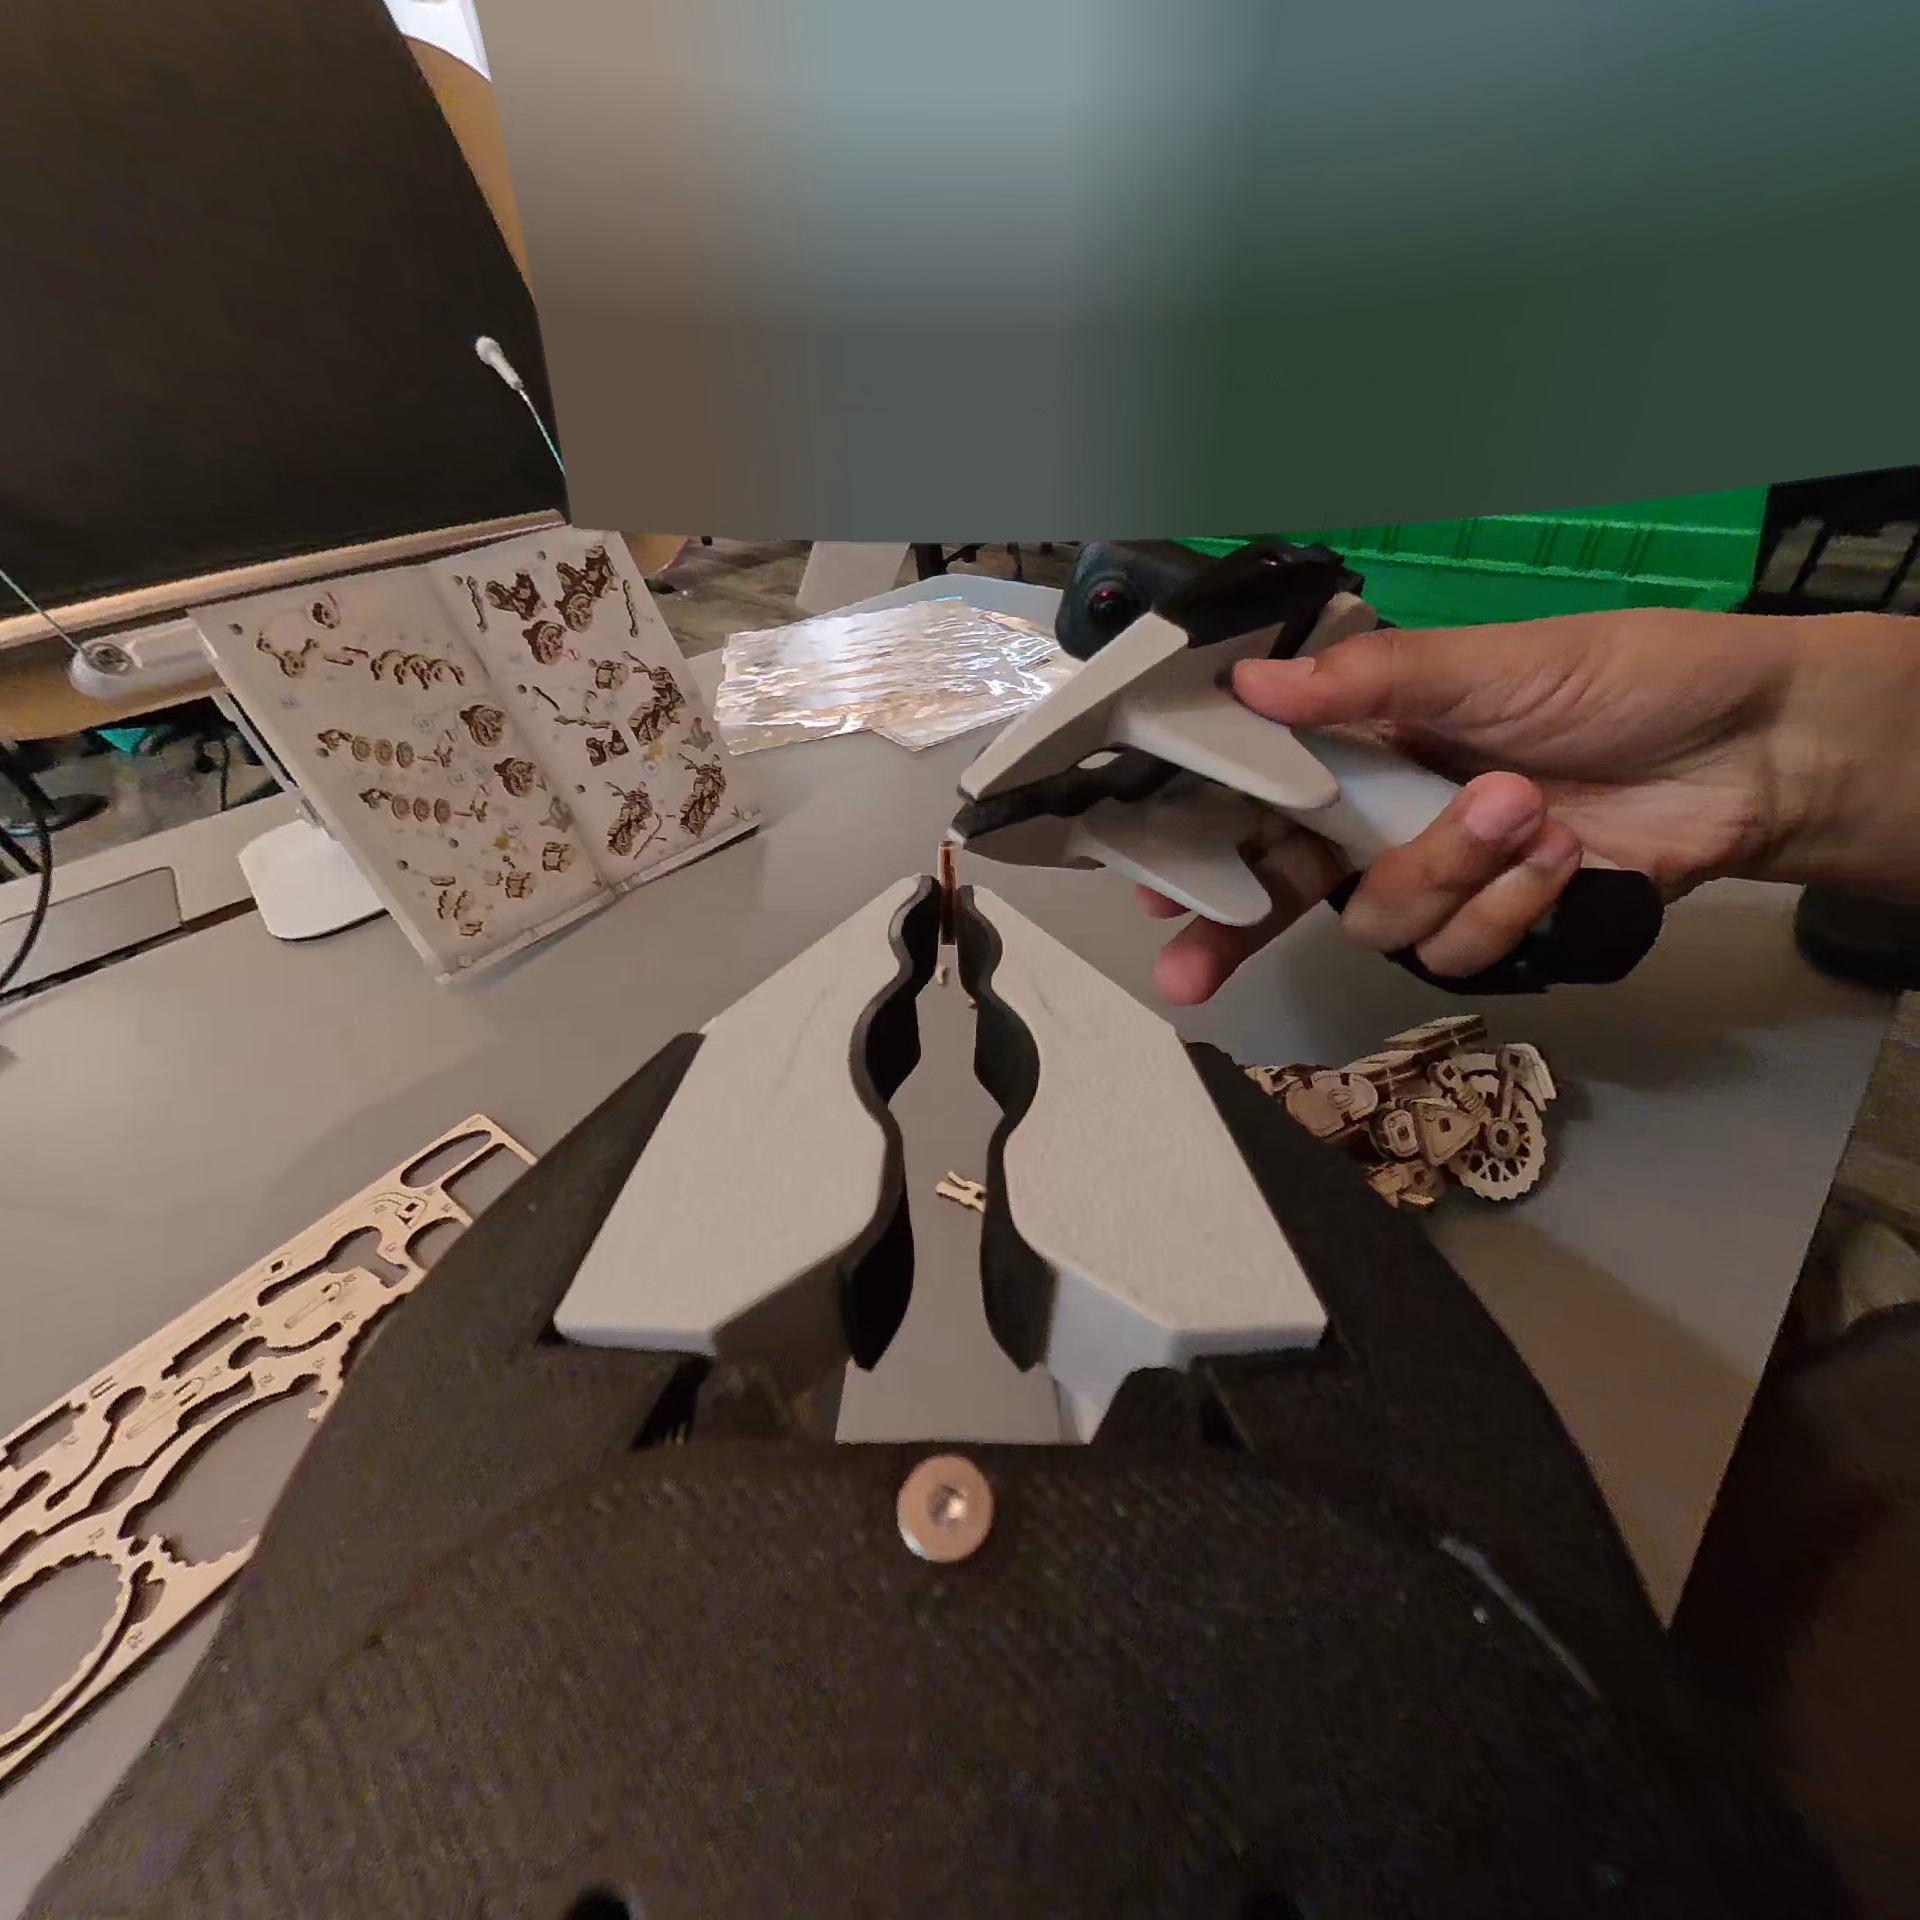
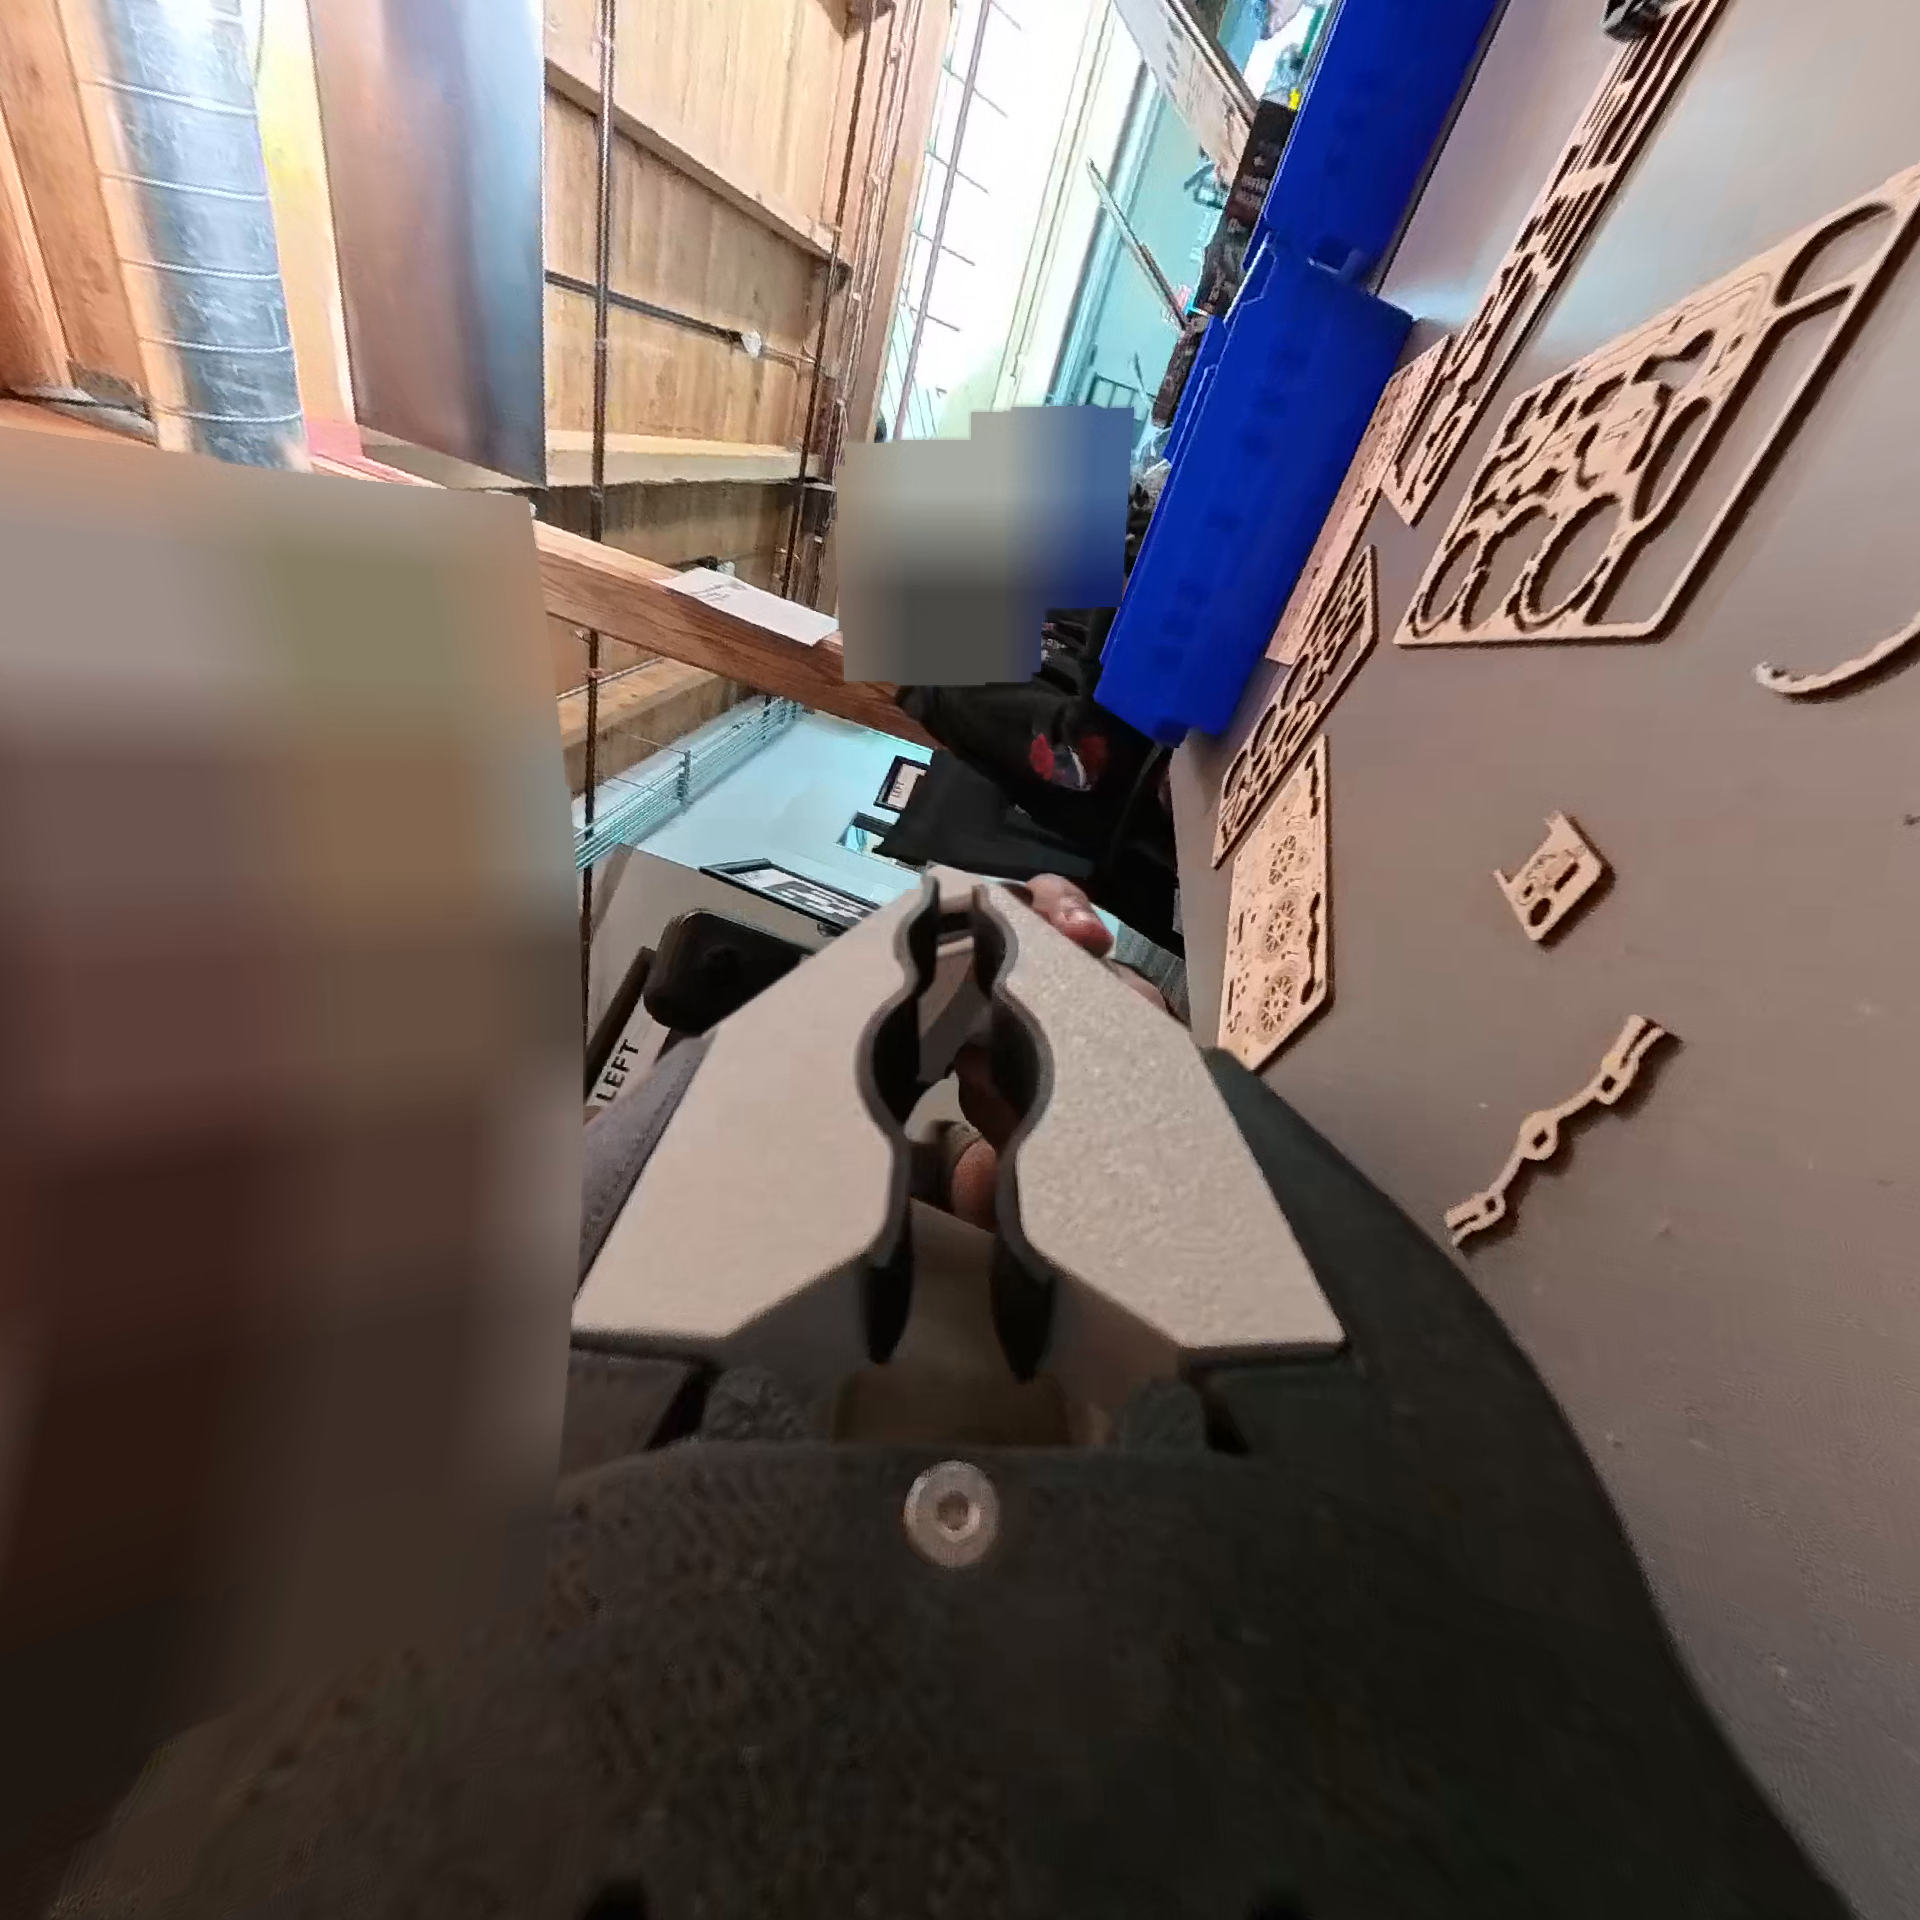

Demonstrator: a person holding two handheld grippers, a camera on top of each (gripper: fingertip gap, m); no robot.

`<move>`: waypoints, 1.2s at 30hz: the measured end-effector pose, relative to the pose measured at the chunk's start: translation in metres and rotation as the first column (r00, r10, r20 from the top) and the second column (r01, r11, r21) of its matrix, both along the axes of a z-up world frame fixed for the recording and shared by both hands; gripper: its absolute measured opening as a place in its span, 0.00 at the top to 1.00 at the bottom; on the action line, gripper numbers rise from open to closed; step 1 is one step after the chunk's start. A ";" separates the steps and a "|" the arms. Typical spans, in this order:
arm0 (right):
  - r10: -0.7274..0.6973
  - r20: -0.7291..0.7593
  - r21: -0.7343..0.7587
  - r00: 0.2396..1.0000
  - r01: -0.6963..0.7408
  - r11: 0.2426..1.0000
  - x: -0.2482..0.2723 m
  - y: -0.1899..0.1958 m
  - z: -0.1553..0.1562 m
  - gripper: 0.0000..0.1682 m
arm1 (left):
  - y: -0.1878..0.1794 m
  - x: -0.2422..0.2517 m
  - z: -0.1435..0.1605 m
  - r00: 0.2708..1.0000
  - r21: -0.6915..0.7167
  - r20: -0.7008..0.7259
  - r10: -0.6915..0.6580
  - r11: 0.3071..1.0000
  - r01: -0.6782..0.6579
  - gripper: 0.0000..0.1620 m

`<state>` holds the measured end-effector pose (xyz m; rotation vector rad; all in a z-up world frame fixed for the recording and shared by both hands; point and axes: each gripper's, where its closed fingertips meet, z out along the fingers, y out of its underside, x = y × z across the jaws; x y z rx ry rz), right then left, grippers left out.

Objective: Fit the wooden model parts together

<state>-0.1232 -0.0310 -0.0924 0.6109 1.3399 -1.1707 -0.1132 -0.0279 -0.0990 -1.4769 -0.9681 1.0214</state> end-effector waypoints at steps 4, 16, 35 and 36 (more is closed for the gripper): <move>-0.014 -0.062 0.104 0.998 0.020 0.994 -0.001 -0.004 -0.018 0.65 | 0.000 0.002 0.005 0.999 -0.033 -0.037 0.012 0.999 -0.013 1.00; 0.007 -0.066 0.033 0.998 -0.005 0.999 0.002 0.000 -0.005 0.96 | 0.007 0.001 0.001 0.999 -0.065 -0.027 0.016 0.998 -0.018 1.00; -0.266 -0.615 -0.010 0.743 0.330 0.944 -0.063 0.035 -0.012 0.96 | 0.008 -0.003 -0.127 0.702 -0.098 0.707 0.088 0.995 -0.025 0.90; -0.268 -0.618 -0.013 0.739 0.331 0.944 -0.064 0.035 -0.012 0.96 | 0.008 -0.002 -0.127 0.701 -0.100 0.708 0.088 0.995 -0.023 0.91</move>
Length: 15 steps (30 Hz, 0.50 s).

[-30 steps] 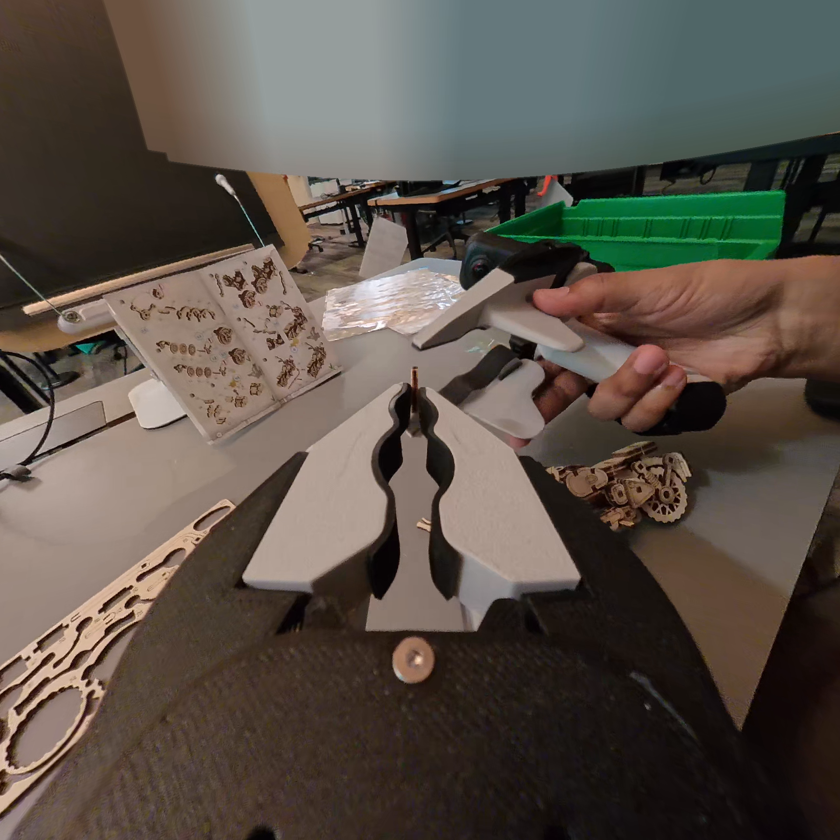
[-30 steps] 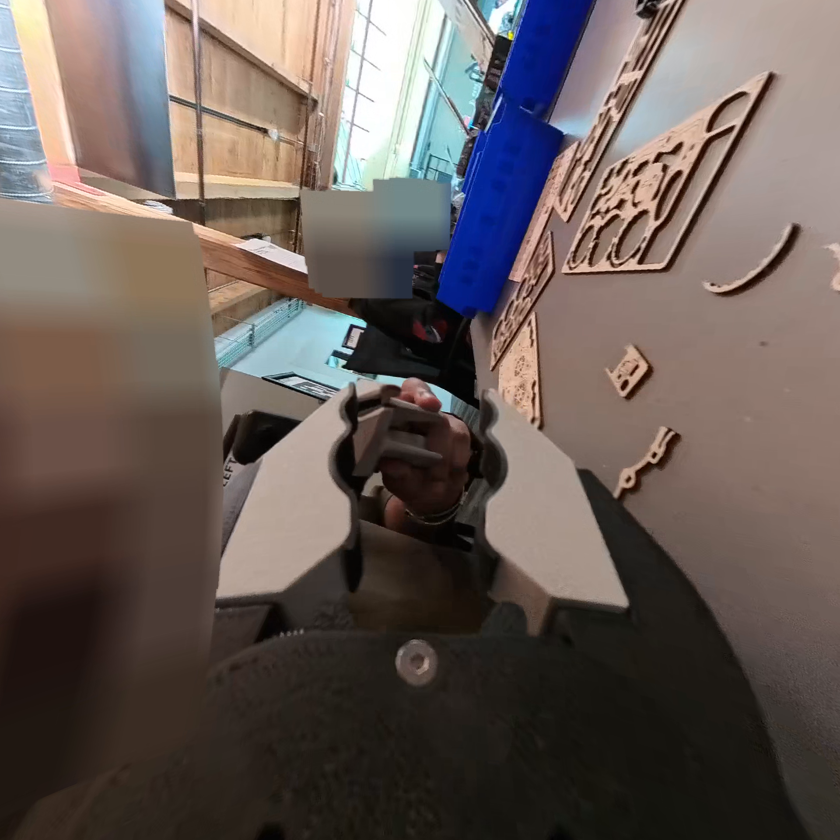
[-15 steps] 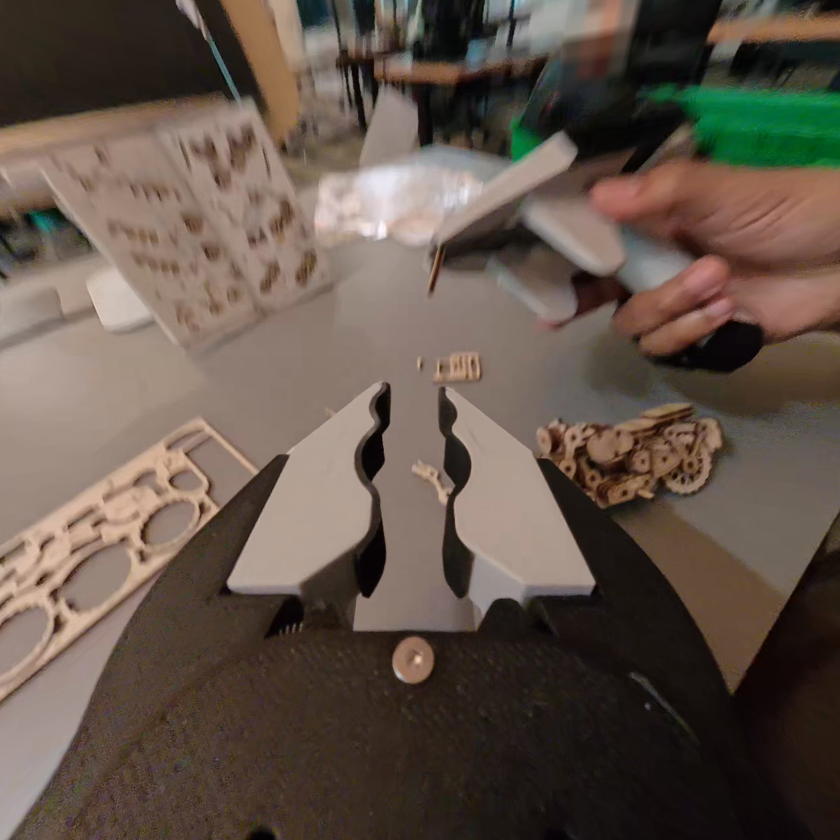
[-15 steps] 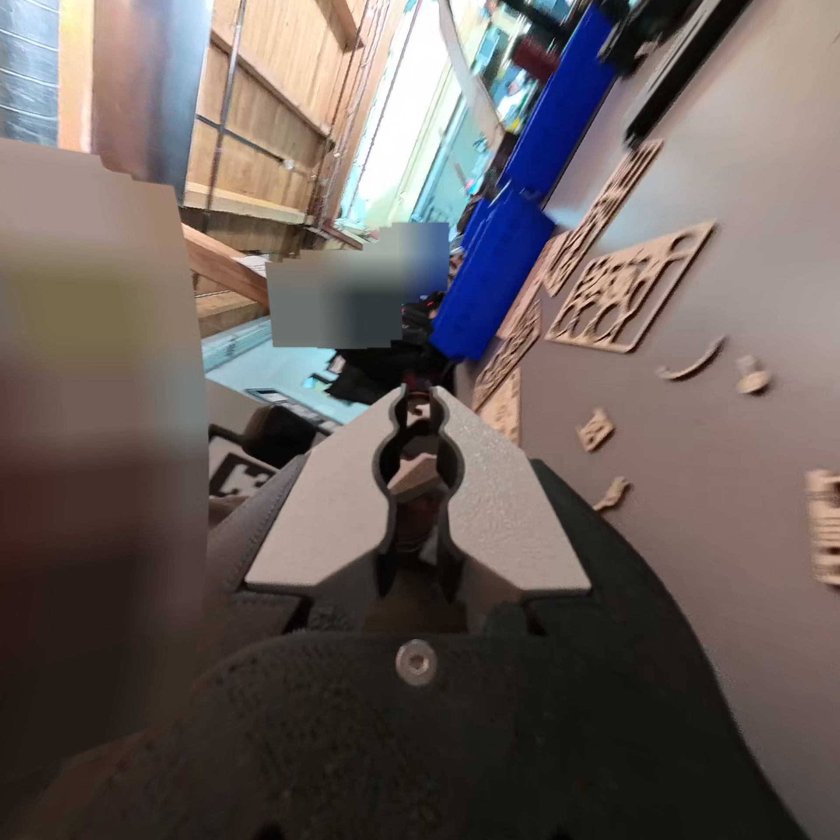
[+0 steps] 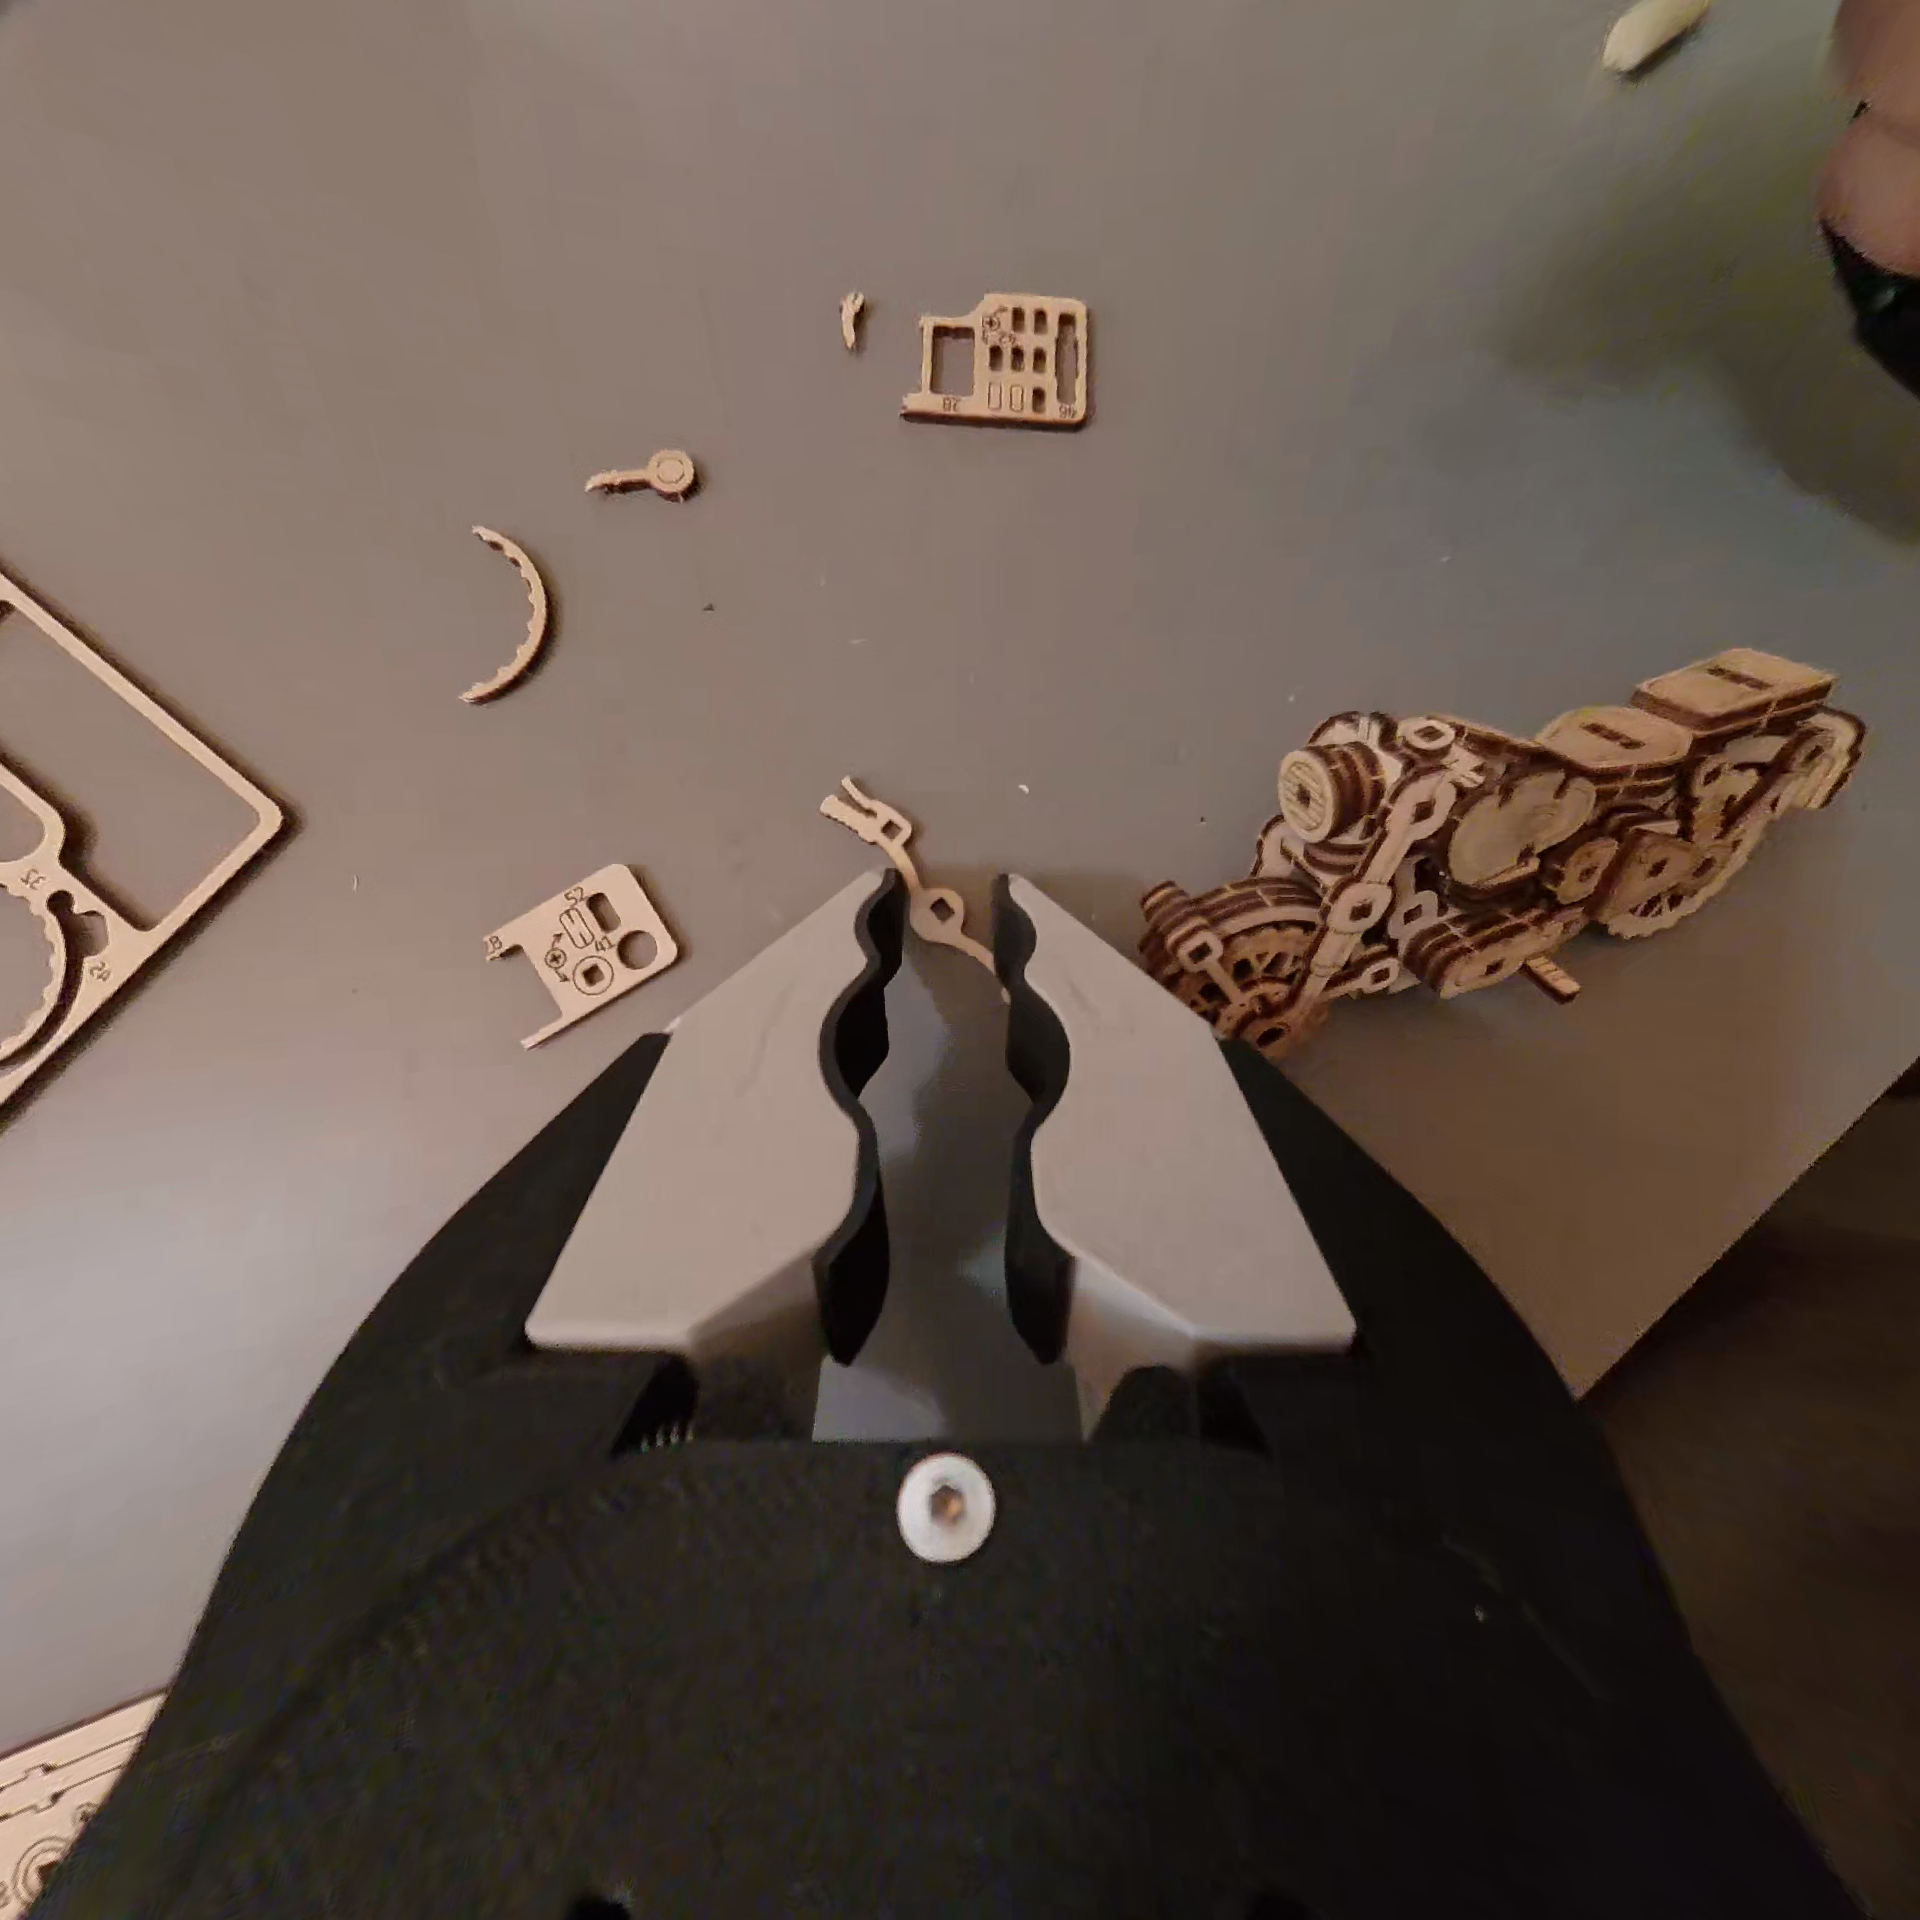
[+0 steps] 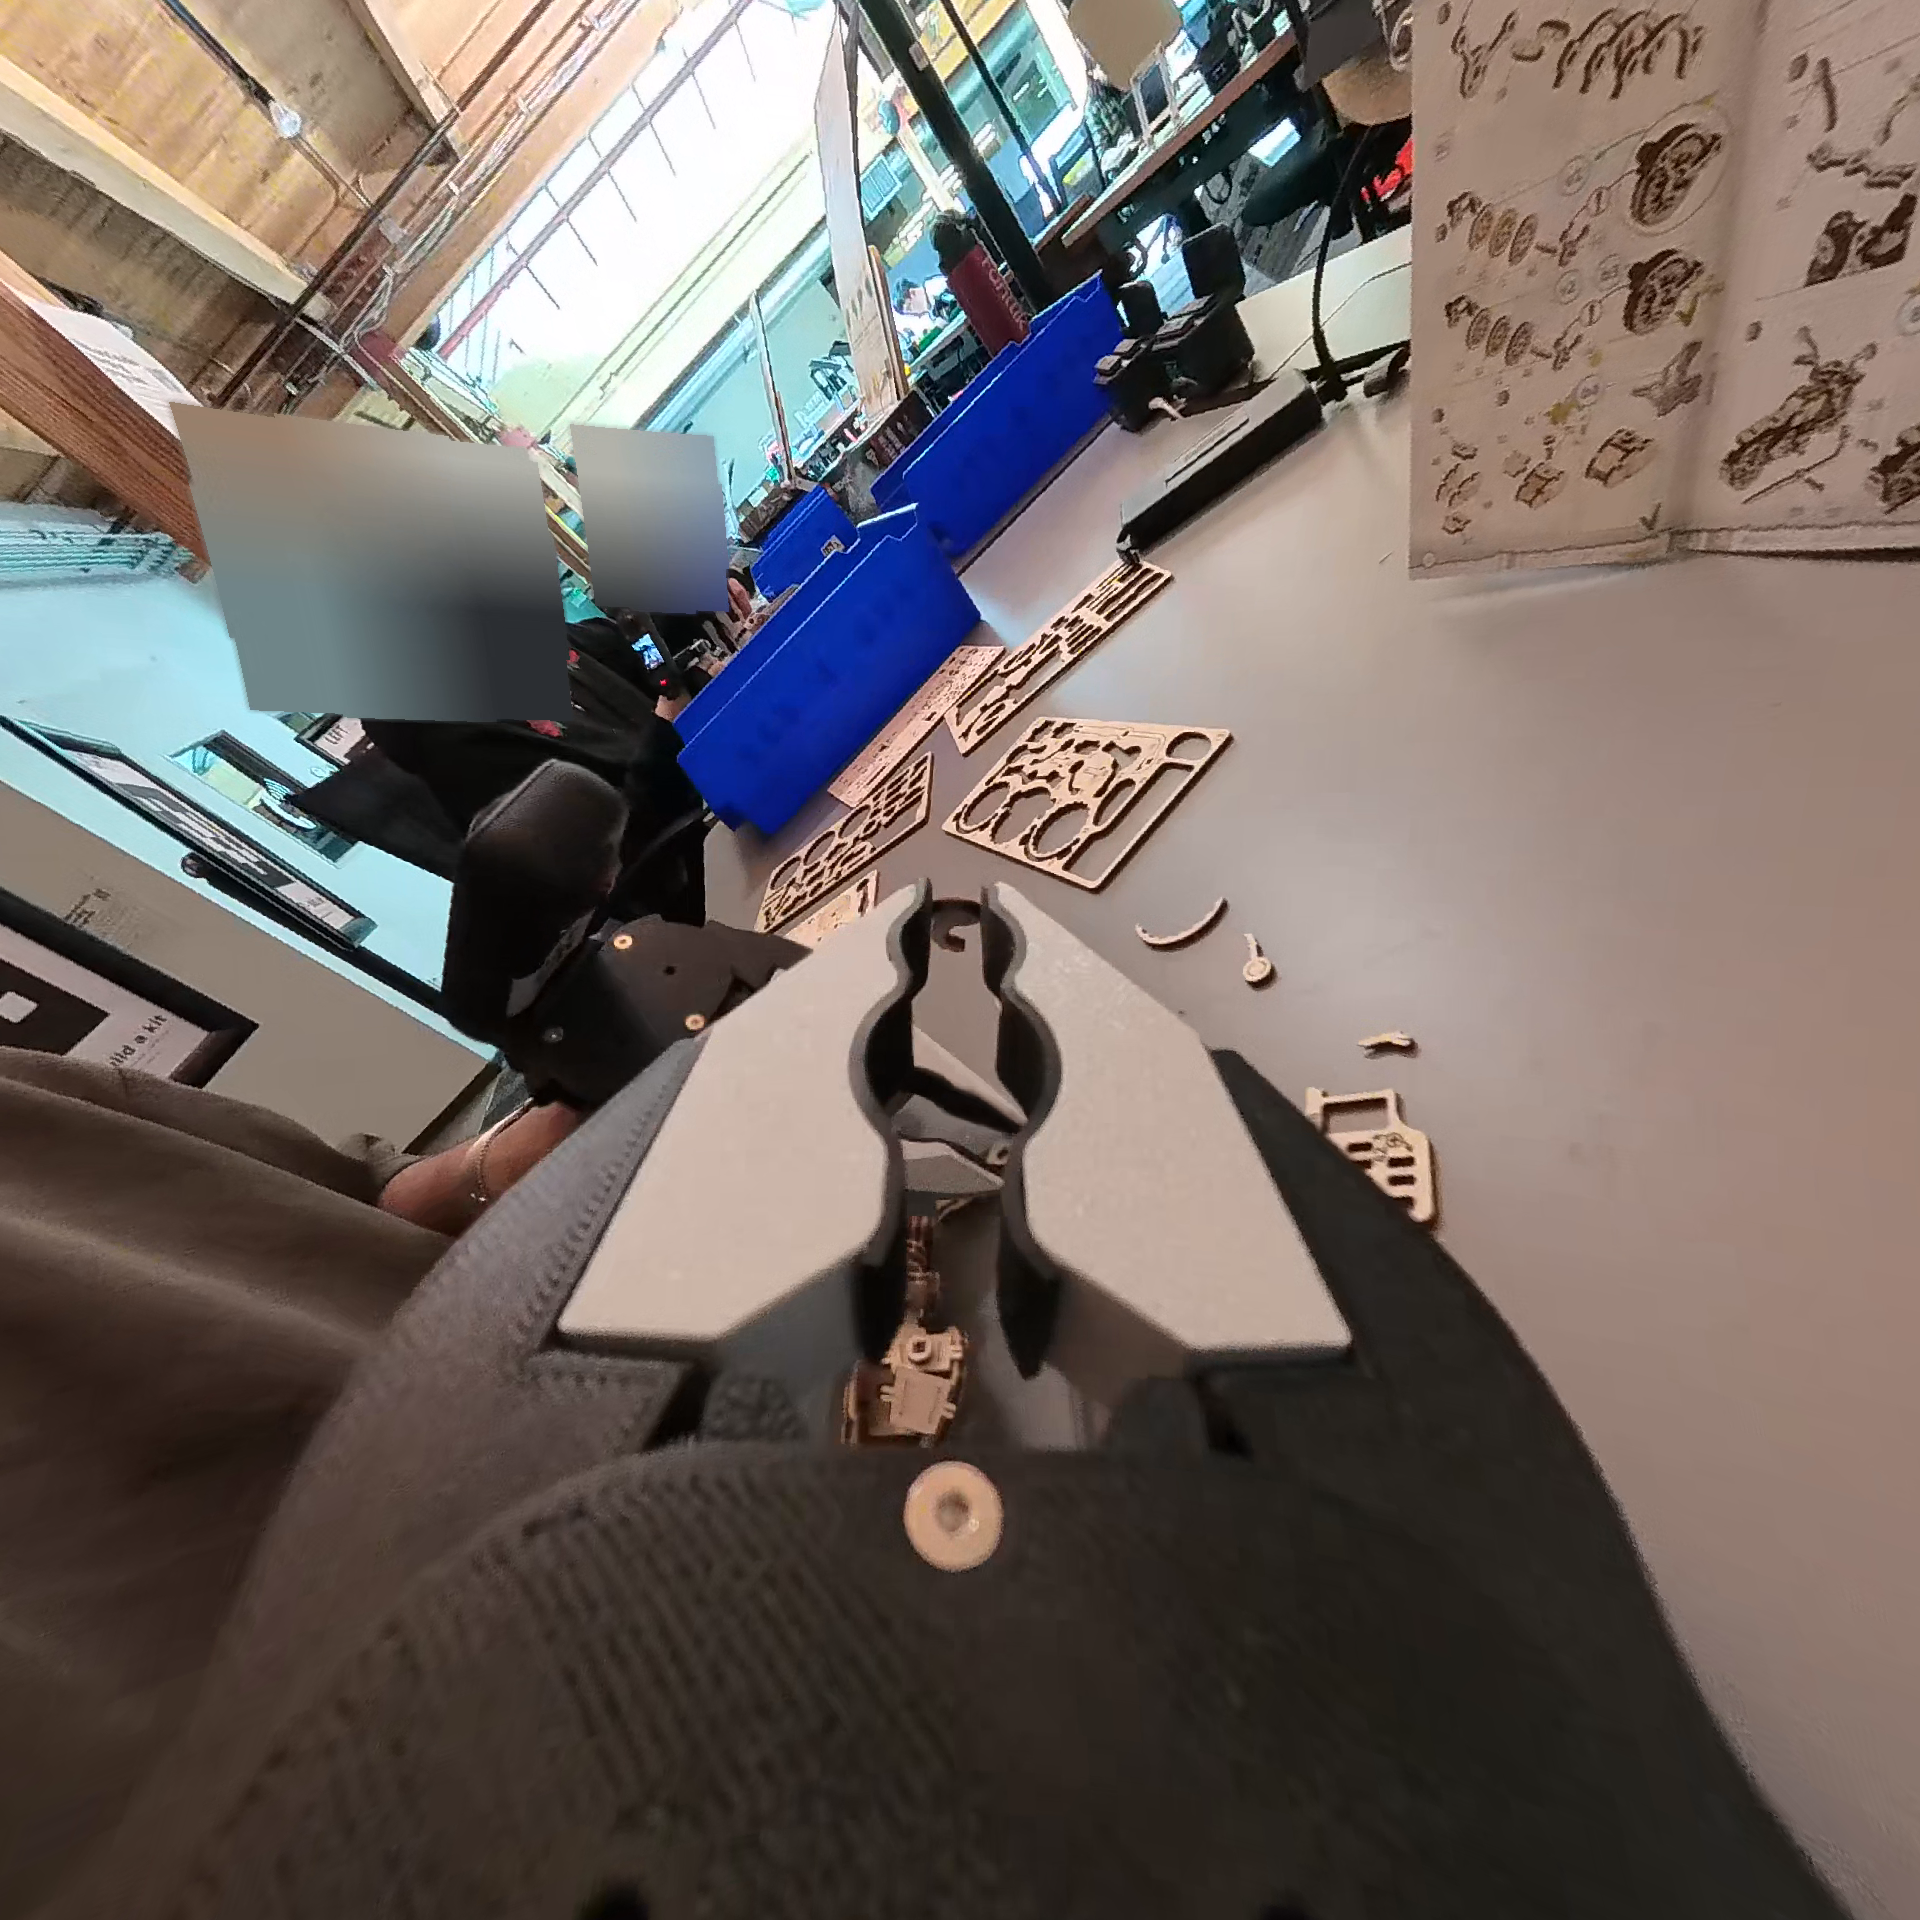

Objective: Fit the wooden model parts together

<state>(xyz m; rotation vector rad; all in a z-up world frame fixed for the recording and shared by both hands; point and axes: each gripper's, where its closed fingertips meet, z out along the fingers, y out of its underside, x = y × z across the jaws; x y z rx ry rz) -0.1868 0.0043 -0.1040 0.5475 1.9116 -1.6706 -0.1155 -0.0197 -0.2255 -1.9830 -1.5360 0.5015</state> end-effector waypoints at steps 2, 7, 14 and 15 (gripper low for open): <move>-0.003 -0.006 -0.005 1.000 0.003 1.000 -0.001 0.001 0.001 0.95 | 0.001 0.000 0.001 1.000 0.015 0.005 -0.003 1.000 0.003 0.93; -0.005 -0.003 -0.011 1.000 0.005 1.000 -0.002 0.001 0.002 0.95 | -0.002 0.000 0.007 1.000 0.116 -0.007 0.014 0.993 -0.013 0.96; 0.016 -0.100 -0.059 0.995 -0.022 0.998 0.009 -0.003 0.010 0.96 | -0.002 -0.010 0.066 0.978 0.539 -0.177 0.114 0.842 0.000 0.96; 0.025 -0.142 -0.080 0.989 -0.037 0.996 0.014 -0.004 0.014 0.96 | -0.001 -0.009 0.080 0.973 0.659 -0.185 0.134 0.751 0.022 0.96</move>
